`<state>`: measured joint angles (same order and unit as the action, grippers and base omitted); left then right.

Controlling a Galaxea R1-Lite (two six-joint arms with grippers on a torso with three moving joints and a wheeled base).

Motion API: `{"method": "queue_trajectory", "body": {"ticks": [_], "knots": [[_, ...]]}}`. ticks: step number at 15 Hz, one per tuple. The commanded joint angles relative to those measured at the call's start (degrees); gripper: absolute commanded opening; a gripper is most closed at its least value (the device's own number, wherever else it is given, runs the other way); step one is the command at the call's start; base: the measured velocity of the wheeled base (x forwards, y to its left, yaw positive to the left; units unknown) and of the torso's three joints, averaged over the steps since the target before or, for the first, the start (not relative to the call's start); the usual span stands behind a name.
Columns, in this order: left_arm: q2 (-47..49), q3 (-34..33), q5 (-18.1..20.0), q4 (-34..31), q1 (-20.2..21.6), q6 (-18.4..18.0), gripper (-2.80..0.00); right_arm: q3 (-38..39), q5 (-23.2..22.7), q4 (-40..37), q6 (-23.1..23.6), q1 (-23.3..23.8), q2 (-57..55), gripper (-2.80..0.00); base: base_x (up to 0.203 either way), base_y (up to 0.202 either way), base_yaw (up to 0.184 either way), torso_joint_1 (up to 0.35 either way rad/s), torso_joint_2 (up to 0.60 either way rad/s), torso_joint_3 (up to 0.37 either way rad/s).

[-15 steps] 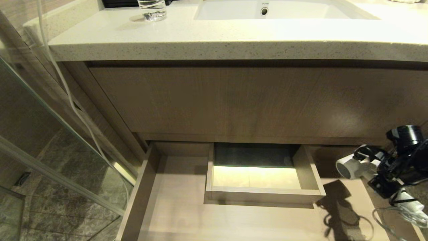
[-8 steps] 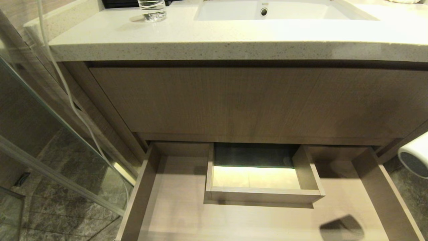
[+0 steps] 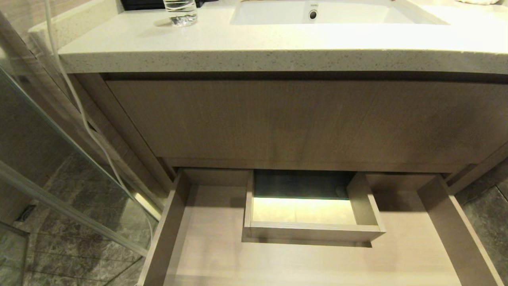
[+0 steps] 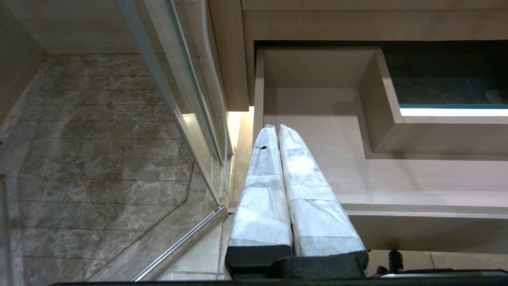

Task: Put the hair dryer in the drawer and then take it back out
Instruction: Place it on the countertop

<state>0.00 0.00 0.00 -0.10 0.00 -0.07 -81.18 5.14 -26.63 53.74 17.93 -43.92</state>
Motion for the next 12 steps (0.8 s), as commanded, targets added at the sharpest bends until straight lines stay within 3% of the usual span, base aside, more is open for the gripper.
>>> {"method": "queue_trajectory", "body": {"ticks": [1, 5, 8, 12], "knots": [[0.0, 0.0, 0.0, 0.0, 0.0, 0.0, -2.80, -7.8, -0.1, 9.2, 0.4, 0.2, -16.7, -2.80, 0.000, 0.000, 0.000, 0.000, 0.00, 0.000], [0.0, 0.0, 0.0, 0.0, 0.0, 0.0, -2.80, -23.9, -0.4, 24.9, 1.3, 0.2, -38.7, -2.80, 0.000, 0.000, 0.000, 0.000, 0.00, 0.000], [0.0, 0.0, 0.0, 0.0, 0.0, 0.0, -2.80, -29.5, -1.2, 39.9, 1.6, 0.1, -48.5, -2.80, 0.000, 0.000, 0.000, 0.000, 0.00, 0.000], [0.0, 0.0, 0.0, 0.0, 0.0, 0.0, -2.80, -30.1, -4.0, 43.0, 3.3, -0.6, -53.3, -2.80, 0.000, 0.000, 0.000, 0.000, 0.00, 0.000]]}}
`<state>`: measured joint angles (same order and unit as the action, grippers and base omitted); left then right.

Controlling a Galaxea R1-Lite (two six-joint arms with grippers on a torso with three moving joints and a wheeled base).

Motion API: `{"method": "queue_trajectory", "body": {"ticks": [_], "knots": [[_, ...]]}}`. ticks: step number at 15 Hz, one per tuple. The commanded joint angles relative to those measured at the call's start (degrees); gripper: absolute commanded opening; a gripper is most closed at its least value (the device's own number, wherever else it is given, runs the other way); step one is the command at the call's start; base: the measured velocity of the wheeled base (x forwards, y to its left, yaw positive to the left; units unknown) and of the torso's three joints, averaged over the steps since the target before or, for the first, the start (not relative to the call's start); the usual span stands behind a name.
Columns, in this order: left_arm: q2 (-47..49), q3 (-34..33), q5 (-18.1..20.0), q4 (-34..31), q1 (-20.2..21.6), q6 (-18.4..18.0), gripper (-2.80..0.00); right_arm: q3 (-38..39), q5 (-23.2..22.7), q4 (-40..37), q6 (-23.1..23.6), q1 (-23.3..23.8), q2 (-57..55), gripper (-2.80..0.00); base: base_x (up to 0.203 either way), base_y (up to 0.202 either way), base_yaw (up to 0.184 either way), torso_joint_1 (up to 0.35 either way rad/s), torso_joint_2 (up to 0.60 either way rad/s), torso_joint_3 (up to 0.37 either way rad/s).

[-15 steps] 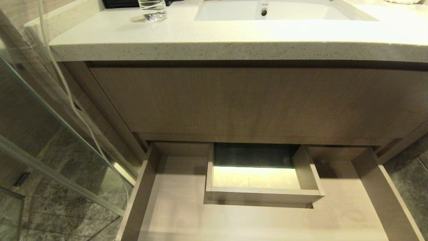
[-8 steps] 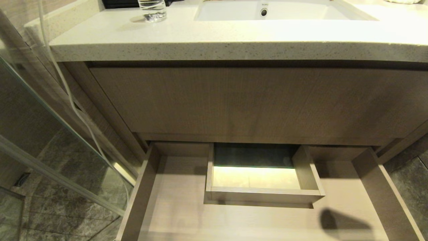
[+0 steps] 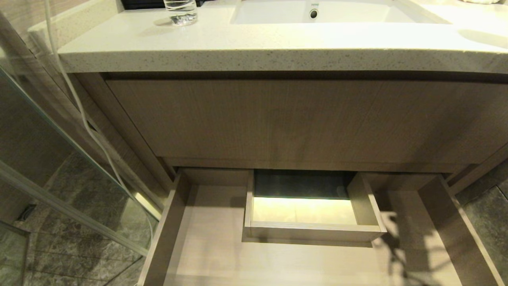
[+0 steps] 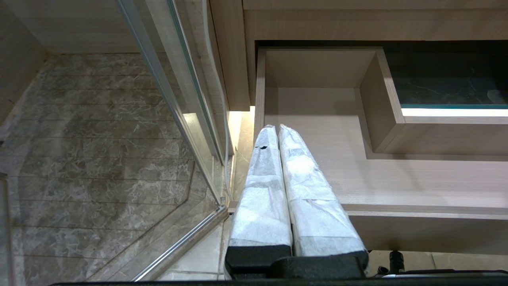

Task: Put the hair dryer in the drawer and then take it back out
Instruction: Place it on the countertop

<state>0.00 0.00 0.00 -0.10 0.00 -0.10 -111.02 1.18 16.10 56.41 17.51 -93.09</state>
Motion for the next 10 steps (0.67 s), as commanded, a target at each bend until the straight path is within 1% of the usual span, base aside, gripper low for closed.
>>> {"method": "queue_trajectory", "body": {"ticks": [1, 2, 3, 10], "knots": [[0.0, 0.0, 0.0, 0.0, 0.0, 0.0, -2.80, -0.2, -1.1, 0.2, 1.2, -0.5, -5.3, -2.80, 0.000, 0.000, 0.000, 0.000, 0.00, 0.000], [0.0, 0.0, 0.0, 0.0, 0.0, 0.0, -2.80, 0.2, -3.6, -0.3, 2.2, -0.5, -5.9, -2.80, 0.000, 0.000, 0.000, 0.000, 0.00, 0.000], [0.0, 0.0, 0.0, 0.0, 0.0, 0.0, -2.80, 0.4, -4.4, -0.4, 2.9, -0.5, -6.4, -2.80, 0.000, 0.000, 0.000, 0.000, 0.00, 0.000], [0.0, 0.0, 0.0, 0.0, 0.0, 0.0, -2.80, 0.6, -4.5, -0.5, 2.8, -0.4, -9.5, -2.80, 0.000, 0.000, 0.000, 0.000, 0.00, 0.000]]}}
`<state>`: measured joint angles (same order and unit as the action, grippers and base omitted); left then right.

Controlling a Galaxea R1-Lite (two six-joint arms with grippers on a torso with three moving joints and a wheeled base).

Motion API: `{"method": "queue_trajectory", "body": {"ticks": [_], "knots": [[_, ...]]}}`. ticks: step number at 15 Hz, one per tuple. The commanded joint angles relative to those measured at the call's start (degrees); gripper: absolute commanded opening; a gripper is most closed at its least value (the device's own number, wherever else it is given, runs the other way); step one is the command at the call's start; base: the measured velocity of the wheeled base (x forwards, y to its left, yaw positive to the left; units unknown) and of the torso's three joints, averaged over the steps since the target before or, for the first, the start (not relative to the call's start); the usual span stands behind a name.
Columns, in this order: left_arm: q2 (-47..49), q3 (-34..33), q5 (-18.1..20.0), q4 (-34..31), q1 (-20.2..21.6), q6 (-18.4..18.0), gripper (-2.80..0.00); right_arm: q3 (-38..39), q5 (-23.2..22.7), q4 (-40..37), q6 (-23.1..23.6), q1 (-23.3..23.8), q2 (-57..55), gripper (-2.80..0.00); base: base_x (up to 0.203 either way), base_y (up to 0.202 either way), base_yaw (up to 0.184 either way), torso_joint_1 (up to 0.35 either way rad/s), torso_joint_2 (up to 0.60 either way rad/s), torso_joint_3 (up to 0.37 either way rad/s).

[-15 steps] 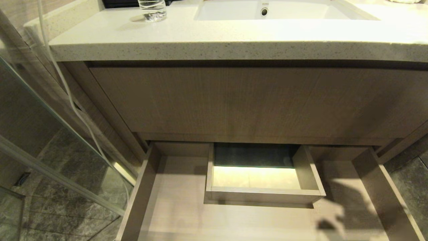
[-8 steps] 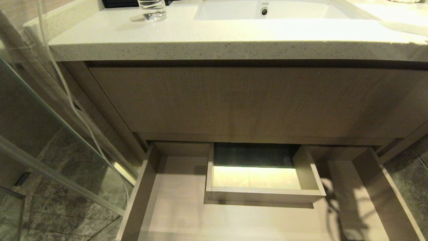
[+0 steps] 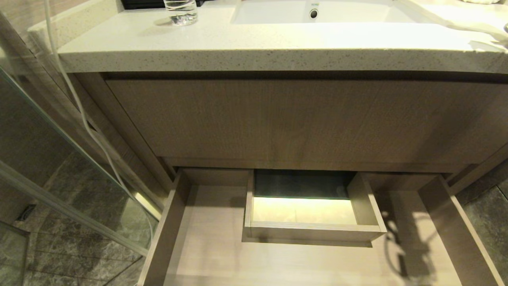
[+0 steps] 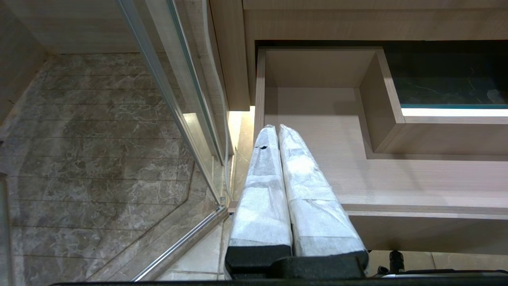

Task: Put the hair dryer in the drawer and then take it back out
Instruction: Place it on the countertop

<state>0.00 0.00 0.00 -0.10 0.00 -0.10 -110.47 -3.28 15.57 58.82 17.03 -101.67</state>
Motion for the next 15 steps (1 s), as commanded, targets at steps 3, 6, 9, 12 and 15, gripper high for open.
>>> {"method": "queue_trajectory", "body": {"ticks": [3, 6, 9, 12, 15], "knots": [[0.0, 0.0, 0.0, 0.0, 0.0, 0.0, -2.80, 0.1, 0.0, -0.2, 0.7, 0.0, -1.9, -2.80, 0.000, 0.000, 0.000, 0.000, 0.00, 0.000], [0.0, 0.0, 0.0, 0.0, 0.0, 0.0, -2.80, 0.1, 0.0, -0.3, 0.6, 0.2, -2.6, -2.80, 0.000, 0.000, 0.000, 0.000, 0.00, 0.000], [0.0, 0.0, 0.0, 0.0, 0.0, 0.0, -2.80, 0.0, 0.0, -1.7, 1.0, 0.5, -2.6, 0.00, 0.000, 0.000, 0.000, 0.000, 0.00, 0.000], [0.0, 0.0, 0.0, 0.0, 0.0, 0.0, -2.80, 0.0, 0.0, -1.1, 1.0, 0.5, -2.1, 0.00, 0.000, 0.000, 0.000, 0.000, 0.00, 0.000], [0.0, 0.0, 0.0, 0.0, 0.0, 0.0, -2.80, 0.0, 0.2, -1.3, 0.8, 0.5, -0.2, 0.00, 0.000, 0.000, 0.000, 0.000, 0.00, 0.000]]}}
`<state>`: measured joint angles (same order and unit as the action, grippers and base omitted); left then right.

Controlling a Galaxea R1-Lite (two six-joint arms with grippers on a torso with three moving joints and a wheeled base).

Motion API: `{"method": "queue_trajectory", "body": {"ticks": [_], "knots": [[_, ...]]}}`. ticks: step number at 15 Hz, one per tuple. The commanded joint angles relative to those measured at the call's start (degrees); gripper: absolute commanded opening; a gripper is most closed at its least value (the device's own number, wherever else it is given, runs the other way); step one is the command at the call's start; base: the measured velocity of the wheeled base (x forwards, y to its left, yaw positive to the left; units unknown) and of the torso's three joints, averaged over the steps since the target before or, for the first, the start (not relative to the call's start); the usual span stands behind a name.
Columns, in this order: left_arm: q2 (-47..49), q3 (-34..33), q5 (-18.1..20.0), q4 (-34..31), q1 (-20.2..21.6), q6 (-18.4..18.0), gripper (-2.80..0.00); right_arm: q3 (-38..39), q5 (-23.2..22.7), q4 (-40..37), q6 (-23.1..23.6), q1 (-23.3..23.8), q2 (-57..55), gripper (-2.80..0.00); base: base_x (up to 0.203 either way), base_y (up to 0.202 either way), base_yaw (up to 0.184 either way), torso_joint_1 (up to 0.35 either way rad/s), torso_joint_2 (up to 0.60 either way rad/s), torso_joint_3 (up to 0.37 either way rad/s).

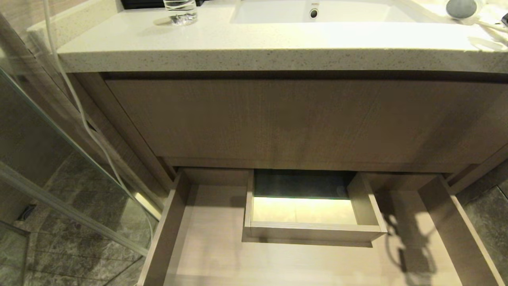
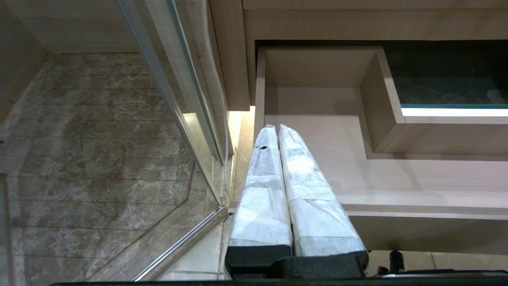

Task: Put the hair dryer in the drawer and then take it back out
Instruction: Place it on the countertop, then close the drawer

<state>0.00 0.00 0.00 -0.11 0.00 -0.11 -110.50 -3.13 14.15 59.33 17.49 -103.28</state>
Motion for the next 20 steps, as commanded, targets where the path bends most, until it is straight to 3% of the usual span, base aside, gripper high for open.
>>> {"method": "queue_trajectory", "body": {"ticks": [1, 7, 8, 11, 14, 17, 20], "knots": [[0.0, 0.0, 0.0, 0.0, 0.0, 0.0, -2.80, 0.0, 0.1, 0.2, 0.0, 0.0, 2.3, 0.00, 0.000, 0.000, 0.000, 0.000, 0.00, 0.000], [0.0, 0.0, 0.0, 0.0, 0.0, 0.0, -2.80, 1.9, -0.1, -1.6, -3.1, -0.1, 11.4, 0.00, 0.000, 0.000, 0.000, 0.000, 0.00, 0.000], [0.0, 0.0, 0.0, 0.0, 0.0, 0.0, -2.80, 4.0, -0.1, -3.7, -3.6, 0.0, 14.9, -2.80, 0.000, 0.000, 0.000, 0.000, 0.00, 0.000], [0.0, 0.0, 0.0, 0.0, 0.0, 0.0, -2.80, 16.2, 1.9, -10.4, -6.9, 2.6, 29.1, -2.80, 0.000, 0.000, 0.000, 0.000, 0.00, 0.000], [0.0, 0.0, 0.0, 0.0, 0.0, 0.0, -2.80, 29.1, 6.6, -20.6, -7.0, 4.4, 46.1, -2.80, 0.000, 0.000, 0.000, 0.000, 0.00, 0.000], [0.0, 0.0, 0.0, 0.0, 0.0, 0.0, -2.80, 41.1, 21.7, -44.0, -7.0, 4.9, 60.4, -2.80, 0.000, 0.000, 0.000, 0.000, 0.00, 0.000], [0.0, 0.0, 0.0, 0.0, 0.0, 0.0, -2.80, 52.6, 32.1, -66.4, -12.9, 5.1, 65.7, -2.80, 0.000, 0.000, 0.000, 0.000, 0.00, 0.000]]}}
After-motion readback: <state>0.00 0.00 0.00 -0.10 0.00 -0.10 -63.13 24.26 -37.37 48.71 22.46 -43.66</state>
